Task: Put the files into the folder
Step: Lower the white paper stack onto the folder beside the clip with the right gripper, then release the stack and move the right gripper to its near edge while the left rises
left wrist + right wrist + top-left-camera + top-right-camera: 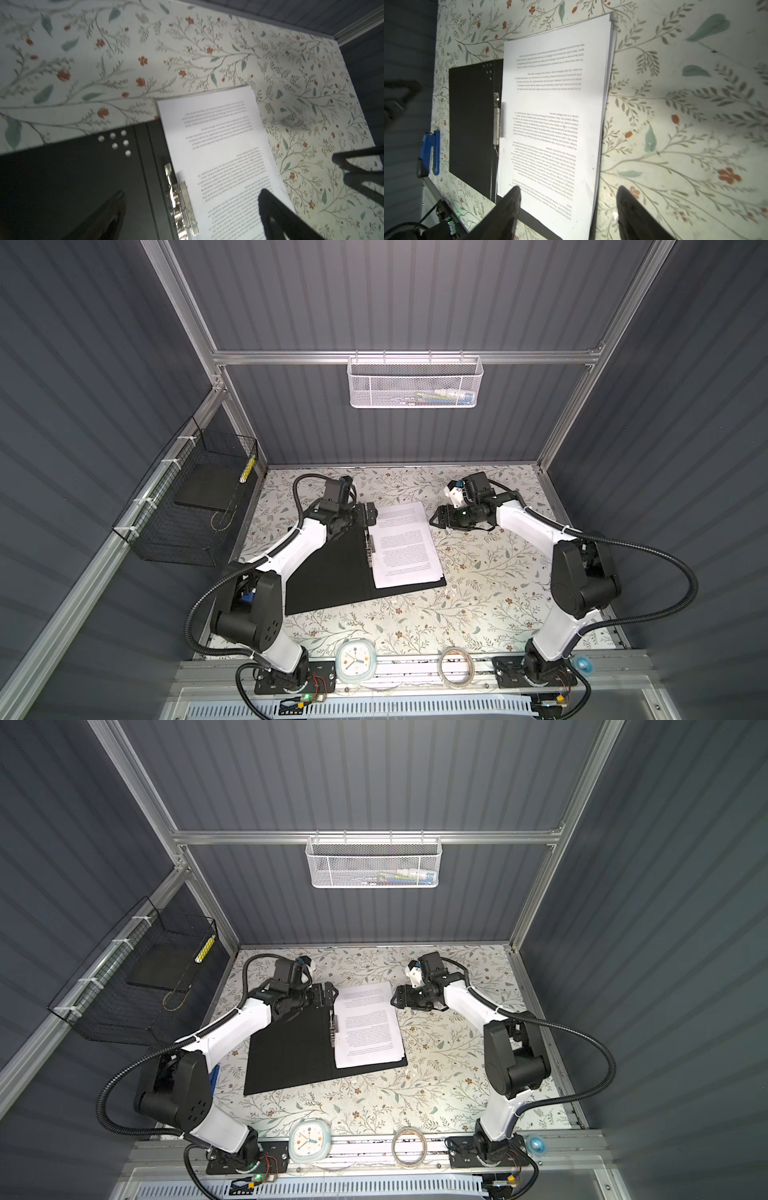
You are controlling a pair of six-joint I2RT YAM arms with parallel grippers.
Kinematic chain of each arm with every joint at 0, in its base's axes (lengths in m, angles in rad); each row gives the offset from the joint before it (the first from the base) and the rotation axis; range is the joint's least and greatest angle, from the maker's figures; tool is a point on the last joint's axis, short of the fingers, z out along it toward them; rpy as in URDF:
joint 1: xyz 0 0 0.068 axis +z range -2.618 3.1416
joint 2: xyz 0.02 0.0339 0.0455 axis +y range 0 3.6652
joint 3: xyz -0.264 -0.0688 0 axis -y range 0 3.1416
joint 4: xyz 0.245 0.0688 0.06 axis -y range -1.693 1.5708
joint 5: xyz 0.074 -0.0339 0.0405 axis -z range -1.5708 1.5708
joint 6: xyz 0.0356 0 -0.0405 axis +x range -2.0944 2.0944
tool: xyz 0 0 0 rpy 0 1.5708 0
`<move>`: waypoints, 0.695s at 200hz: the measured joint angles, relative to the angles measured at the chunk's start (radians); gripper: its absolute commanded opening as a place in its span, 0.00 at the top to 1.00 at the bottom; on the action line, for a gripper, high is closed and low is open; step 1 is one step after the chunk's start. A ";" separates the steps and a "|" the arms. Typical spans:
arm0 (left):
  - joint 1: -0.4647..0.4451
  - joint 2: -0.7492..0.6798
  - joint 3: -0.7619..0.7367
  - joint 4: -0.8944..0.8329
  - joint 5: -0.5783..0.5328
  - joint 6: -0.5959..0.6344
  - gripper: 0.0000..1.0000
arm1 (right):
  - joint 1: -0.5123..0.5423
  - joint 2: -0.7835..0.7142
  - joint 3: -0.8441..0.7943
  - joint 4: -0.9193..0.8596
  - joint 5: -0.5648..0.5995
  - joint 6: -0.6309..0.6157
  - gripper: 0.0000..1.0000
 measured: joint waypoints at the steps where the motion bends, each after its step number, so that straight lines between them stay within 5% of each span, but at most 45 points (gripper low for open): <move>1: 0.000 0.003 0.007 -0.001 -0.002 0.003 0.01 | 0.000 -0.002 -0.003 -0.002 0.002 -0.001 0.27; 39: 0.000 0.127 0.166 -0.035 -0.021 0.062 0.03 | 0.003 -0.109 -0.142 -0.011 0.024 -0.010 0.34; 68: 0.000 0.251 0.293 -0.061 -0.020 0.116 0.44 | 0.055 -0.234 -0.278 -0.014 0.049 0.001 0.37; 111: 0.000 0.422 0.489 -0.124 -0.043 0.197 0.91 | 0.232 -0.361 -0.450 0.056 0.126 0.051 0.53; 139: 0.000 0.524 0.579 -0.135 -0.045 0.246 1.00 | 0.335 -0.365 -0.526 0.108 0.177 0.091 0.68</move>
